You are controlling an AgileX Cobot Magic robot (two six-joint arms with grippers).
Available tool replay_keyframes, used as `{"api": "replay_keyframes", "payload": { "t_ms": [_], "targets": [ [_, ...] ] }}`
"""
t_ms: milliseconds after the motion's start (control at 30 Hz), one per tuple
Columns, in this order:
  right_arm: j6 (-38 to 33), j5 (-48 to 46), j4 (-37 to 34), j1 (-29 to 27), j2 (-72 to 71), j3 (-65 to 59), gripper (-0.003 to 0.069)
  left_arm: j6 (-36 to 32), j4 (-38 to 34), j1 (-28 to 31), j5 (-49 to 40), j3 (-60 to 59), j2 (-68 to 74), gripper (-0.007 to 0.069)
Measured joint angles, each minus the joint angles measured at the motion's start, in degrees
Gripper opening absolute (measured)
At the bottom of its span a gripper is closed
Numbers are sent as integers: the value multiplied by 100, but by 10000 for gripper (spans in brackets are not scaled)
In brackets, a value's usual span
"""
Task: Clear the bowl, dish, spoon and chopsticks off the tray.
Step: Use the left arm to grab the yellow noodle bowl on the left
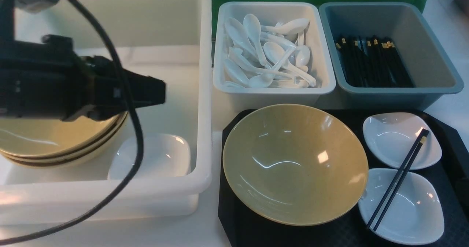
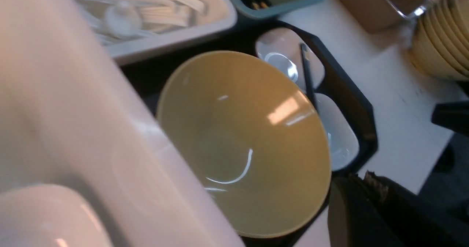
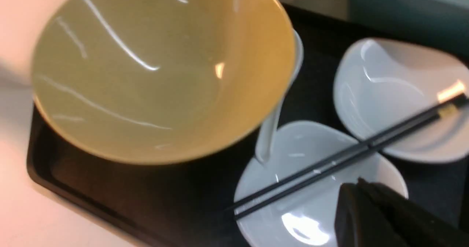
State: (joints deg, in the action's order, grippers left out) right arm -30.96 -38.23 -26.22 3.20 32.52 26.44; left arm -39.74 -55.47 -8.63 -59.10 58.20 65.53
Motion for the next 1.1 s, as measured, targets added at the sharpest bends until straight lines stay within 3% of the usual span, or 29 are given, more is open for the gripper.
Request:
{"api": "replay_keyframes", "payload": {
  "t_ms": [167, 300, 433, 600, 800, 867, 1000, 1100],
  "targets": [
    [-212, 211, -65, 54, 0, -53, 34, 464, 831, -1171, 152, 567, 661, -11],
    [-315, 474, -83, 71, 0, -316, 34, 1558, 2696, -2478, 387, 1634, 1589, -10],
    [-315, 551, -83, 71, 0, -456, 34, 2402, 3887, -2976, 340, 2496, 2408, -5],
    [-315, 680, -165, 114, 0, -462, 34, 2815, 4885, -3195, -21, 3511, 3408, 50],
    [-310, 765, -184, 228, 0, -462, 35, 2737, 5547, -3196, -298, 4304, 4331, 215],
    [-310, 772, -191, 241, 0, -462, 35, 2688, 5928, -3196, -308, 4492, 4728, 328],
    [-310, 772, -191, 241, 0, -462, 35, 2686, 6442, -3196, -251, 4559, 5077, 419],
    [-310, 772, -191, 241, 0, -462, 35, 2779, 6694, -3196, -225, 4559, 5265, 440]
  ]
}}
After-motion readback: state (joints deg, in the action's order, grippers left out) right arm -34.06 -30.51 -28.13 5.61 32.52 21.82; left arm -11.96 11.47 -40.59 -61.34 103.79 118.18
